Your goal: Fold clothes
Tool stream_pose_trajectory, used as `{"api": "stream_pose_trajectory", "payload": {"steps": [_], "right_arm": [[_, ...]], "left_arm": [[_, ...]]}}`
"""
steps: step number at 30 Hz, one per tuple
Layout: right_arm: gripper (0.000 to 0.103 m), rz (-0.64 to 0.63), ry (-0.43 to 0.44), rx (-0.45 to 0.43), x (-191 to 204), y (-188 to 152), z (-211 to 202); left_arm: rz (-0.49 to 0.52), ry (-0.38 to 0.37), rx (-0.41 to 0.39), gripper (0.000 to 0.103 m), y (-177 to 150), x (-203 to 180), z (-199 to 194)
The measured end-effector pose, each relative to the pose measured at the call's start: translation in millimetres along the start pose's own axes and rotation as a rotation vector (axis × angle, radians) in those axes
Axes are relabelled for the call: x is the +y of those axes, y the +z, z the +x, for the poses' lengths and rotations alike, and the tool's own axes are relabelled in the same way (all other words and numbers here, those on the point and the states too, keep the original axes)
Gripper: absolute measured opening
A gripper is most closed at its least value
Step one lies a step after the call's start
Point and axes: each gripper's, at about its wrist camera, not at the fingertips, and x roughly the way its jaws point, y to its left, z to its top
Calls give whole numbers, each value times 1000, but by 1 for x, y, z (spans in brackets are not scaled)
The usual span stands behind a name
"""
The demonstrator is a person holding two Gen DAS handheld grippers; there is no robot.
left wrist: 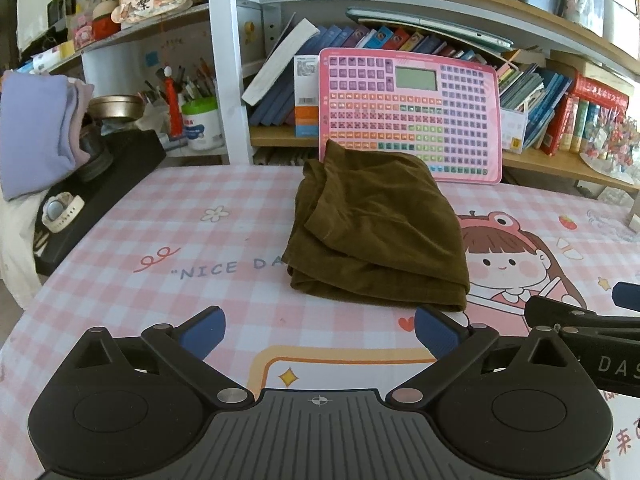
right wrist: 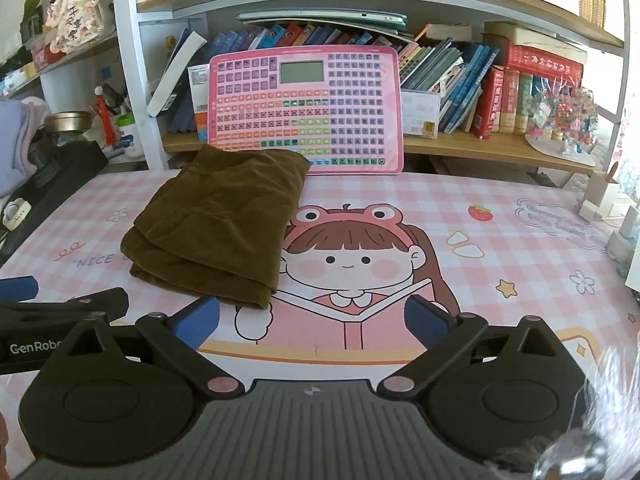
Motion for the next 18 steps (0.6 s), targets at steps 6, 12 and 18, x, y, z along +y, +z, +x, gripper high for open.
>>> {"api": "stream_pose_trajectory", "payload": {"steps": [6, 12, 18], "right_arm": [[100, 3, -1, 2, 2, 0, 0], [100, 6, 1, 5, 1, 0, 1], [101, 6, 1, 10, 3, 0, 2]], "left_arm": [[-5, -3, 1, 102, 0, 3, -1], [-4, -1, -7, 102, 0, 5, -1], [-3, 5, -3, 102, 0, 6, -1]]}}
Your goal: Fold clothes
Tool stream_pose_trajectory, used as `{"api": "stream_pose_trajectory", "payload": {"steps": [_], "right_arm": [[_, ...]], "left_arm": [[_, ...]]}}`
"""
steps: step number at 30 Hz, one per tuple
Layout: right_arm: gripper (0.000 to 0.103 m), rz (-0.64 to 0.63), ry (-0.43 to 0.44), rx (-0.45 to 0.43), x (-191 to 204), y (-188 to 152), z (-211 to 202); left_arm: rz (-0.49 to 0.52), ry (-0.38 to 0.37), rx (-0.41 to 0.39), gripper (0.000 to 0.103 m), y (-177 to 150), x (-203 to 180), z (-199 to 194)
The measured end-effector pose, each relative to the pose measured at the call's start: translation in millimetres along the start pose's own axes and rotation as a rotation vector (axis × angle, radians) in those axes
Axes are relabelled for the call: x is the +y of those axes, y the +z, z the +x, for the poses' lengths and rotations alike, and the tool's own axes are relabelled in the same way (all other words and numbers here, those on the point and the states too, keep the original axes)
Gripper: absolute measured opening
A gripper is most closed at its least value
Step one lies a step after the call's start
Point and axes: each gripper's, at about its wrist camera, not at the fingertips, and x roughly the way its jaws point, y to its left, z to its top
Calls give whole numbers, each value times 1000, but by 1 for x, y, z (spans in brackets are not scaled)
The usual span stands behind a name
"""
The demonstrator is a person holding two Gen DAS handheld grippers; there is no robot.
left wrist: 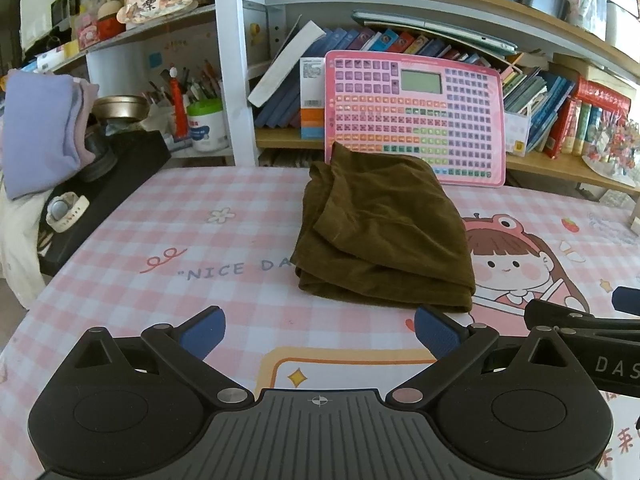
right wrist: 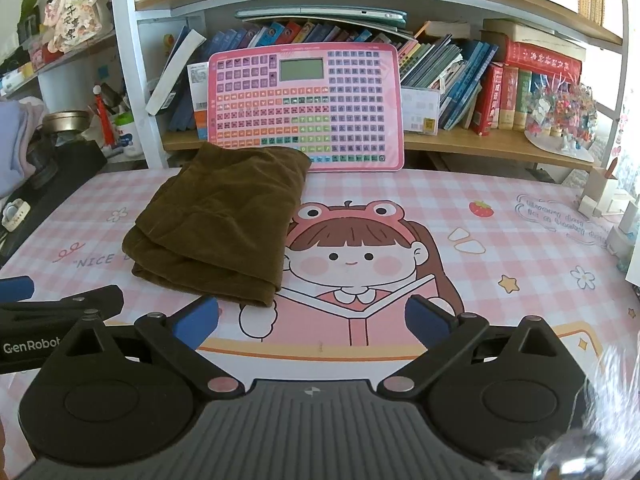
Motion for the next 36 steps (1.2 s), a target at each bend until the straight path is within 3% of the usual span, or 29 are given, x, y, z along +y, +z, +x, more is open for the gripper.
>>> {"api": "stream_pose_trajectory", "payload": {"steps": [36], "right_arm": [[101, 23, -32, 49, 2, -1, 11]], "left_arm": [[18, -14, 42, 102, -1, 2, 11]]}}
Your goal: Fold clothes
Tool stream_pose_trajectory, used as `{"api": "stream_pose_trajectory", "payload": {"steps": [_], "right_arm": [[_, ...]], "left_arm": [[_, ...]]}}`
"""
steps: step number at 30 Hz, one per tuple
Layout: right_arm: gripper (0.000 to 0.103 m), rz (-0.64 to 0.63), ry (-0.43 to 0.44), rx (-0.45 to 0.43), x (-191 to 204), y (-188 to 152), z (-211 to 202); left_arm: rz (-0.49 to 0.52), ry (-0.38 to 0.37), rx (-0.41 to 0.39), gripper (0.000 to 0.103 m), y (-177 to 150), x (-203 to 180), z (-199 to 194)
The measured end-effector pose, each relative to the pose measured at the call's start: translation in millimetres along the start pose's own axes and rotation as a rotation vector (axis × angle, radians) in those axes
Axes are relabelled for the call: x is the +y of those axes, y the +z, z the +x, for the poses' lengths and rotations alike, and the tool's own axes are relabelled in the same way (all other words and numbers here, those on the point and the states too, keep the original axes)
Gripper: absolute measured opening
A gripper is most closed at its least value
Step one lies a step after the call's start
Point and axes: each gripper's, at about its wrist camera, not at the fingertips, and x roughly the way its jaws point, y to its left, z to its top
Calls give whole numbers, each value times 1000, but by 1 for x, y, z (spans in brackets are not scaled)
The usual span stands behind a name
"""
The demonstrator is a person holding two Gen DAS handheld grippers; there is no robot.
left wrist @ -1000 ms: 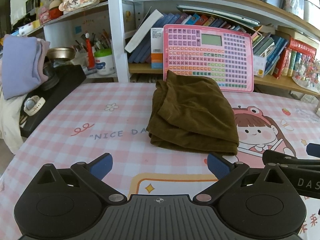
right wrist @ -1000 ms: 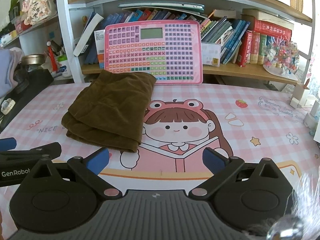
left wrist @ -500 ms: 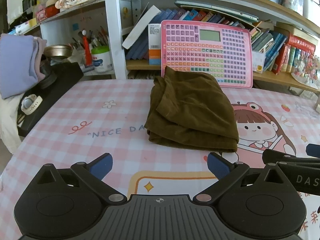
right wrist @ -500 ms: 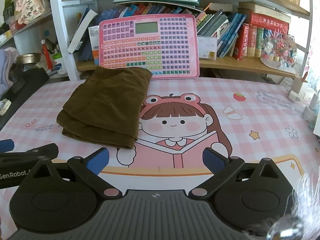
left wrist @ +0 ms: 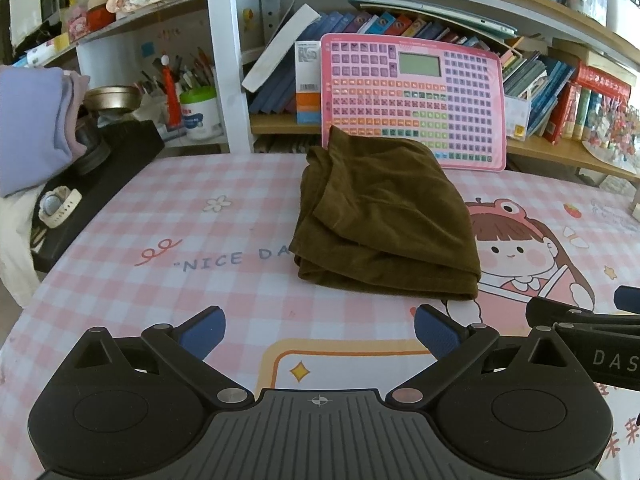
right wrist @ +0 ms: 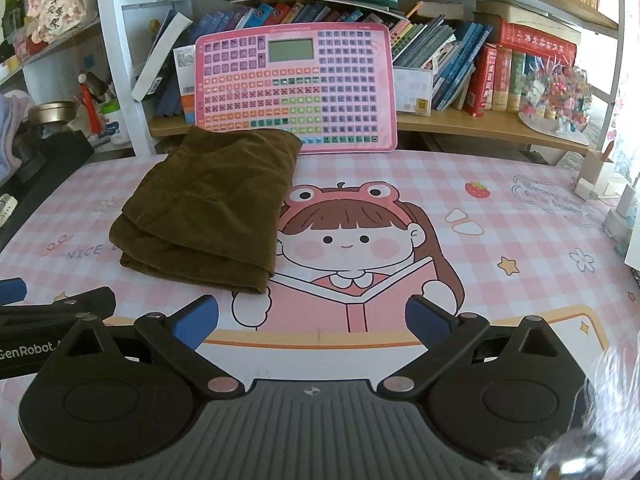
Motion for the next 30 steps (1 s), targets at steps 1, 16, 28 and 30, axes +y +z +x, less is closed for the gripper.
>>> {"api": "stream_pose_trajectory", "payload": {"steps": [1, 16, 28, 30], "right_arm": [[101, 1, -2, 0, 0, 0, 0], [101, 5, -14, -1, -1, -1, -1], [101, 3, -11, 4, -2, -1, -1], [101, 3, -11, 5, -2, -1, -1]], "left_arm": [[1, -2, 0, 102, 0, 0, 0], [-2, -14, 4, 102, 1, -1, 1], [-21, -28, 19, 102, 0, 2, 3], [-24, -28, 21, 102, -1, 2, 3]]}}
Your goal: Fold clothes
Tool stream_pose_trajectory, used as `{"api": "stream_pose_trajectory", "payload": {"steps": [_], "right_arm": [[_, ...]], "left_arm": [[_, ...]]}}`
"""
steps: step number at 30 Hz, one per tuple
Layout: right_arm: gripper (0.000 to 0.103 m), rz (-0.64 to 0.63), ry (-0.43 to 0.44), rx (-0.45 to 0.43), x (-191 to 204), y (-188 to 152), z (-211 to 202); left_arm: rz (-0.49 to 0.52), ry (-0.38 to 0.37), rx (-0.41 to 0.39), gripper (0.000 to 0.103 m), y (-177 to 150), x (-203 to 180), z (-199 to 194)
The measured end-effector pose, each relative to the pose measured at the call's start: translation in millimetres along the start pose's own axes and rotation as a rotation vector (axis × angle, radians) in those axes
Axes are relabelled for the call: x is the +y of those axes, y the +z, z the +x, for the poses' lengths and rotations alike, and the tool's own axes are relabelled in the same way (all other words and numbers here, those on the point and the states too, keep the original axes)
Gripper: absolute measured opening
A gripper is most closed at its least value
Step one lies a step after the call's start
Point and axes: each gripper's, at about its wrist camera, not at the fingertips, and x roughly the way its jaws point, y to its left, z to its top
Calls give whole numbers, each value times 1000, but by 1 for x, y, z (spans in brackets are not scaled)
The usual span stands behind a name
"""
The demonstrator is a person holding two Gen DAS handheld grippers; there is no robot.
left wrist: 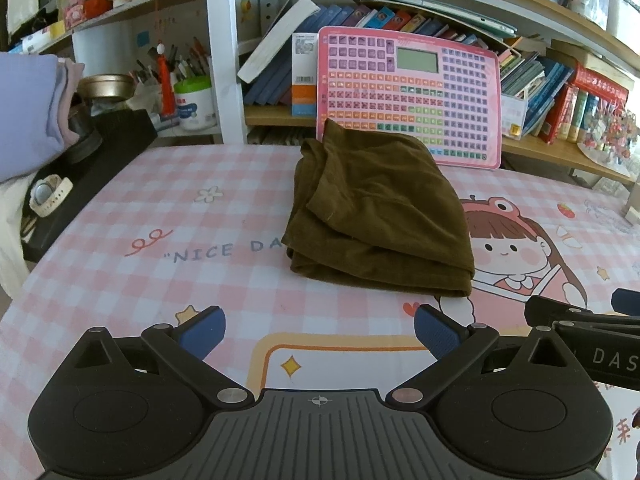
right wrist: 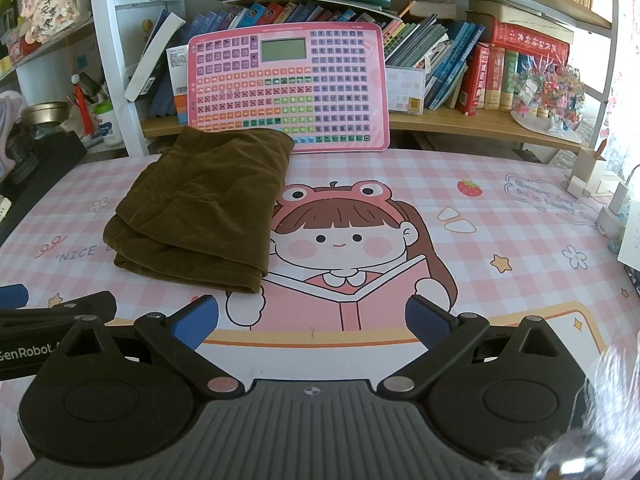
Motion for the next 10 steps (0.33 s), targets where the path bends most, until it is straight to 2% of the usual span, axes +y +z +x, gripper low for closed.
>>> {"api": "stream_pose_trajectory", "payload": {"steps": [10], "right_arm": [[101, 1, -3, 6, 0, 0, 1]], "left_arm": [[-1, 0, 1, 102, 0, 0, 0]]}}
